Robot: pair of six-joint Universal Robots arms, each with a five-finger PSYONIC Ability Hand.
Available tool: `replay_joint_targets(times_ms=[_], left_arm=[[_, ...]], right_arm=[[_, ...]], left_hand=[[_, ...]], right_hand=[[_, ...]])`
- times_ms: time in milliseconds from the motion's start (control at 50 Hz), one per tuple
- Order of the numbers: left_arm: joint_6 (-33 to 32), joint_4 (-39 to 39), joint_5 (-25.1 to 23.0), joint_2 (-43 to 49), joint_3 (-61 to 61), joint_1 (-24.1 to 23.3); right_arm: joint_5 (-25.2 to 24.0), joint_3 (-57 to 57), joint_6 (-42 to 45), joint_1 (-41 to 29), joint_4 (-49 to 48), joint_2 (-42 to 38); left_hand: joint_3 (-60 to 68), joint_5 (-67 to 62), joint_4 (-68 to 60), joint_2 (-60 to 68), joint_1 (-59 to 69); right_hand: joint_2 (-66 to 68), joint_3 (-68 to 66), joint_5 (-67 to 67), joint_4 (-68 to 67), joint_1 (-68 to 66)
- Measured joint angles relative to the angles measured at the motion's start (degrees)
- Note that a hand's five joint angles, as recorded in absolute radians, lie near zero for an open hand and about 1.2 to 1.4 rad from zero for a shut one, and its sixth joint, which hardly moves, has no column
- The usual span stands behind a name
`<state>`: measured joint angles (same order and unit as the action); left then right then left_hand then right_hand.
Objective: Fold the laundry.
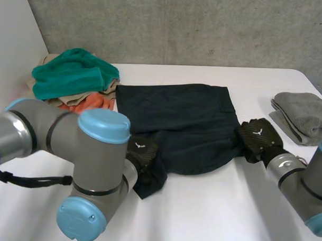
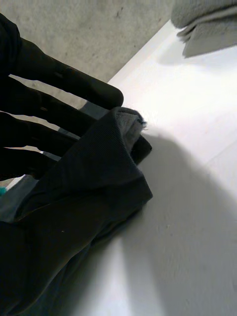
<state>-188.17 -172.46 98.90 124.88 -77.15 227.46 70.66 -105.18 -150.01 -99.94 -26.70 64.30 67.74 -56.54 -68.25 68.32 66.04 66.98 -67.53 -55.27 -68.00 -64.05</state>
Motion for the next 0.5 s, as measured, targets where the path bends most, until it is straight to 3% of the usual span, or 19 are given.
replay_joint_targets(times_ms=[80,140,260,320,400,500], left_arm=[[-3.84,2.2,0.41,-4.36,-1.28,0.99],[-10.14,6.43,-0.94,-9.14,-4.03,2.1],[-26.12,16.69,-4.76,-16.49,-11.67,3.79],[-31.97,18.95,-5.67,-17.77,-14.01,3.96],[-35.68,18.29,-5.46,-16.76,-13.48,3.74],[-35.34,13.92,-4.27,-12.49,-6.07,3.79]], right_arm=[[-1.7,0.61,0.96,2.15,10.08,4.46],[-4.44,2.12,4.29,4.99,24.96,8.4],[-8.82,6.07,20.32,11.26,59.44,13.23],[-8.95,7.84,27.61,12.49,68.31,13.26],[-7.9,11.32,30.12,11.42,70.9,10.93],[-6.19,17.37,22.19,7.73,63.81,6.13]], left_hand=[[0.0,0.0,0.0,0.0,0.0],[0.0,0.0,0.0,0.0,0.0],[0.32,0.0,-0.03,0.07,0.0],[0.32,0.01,-0.03,0.16,0.0],[0.32,0.0,-0.04,0.16,0.0],[0.35,0.0,-0.05,0.18,0.02]], right_hand=[[0.0,0.0,0.0,-0.18,0.0],[0.0,0.0,0.01,-0.27,0.0],[0.0,0.0,0.01,-0.42,0.0],[0.0,0.0,0.0,-0.43,0.0],[0.0,0.0,0.0,-0.45,0.0],[0.0,0.0,-1.61,-0.46,0.0]])
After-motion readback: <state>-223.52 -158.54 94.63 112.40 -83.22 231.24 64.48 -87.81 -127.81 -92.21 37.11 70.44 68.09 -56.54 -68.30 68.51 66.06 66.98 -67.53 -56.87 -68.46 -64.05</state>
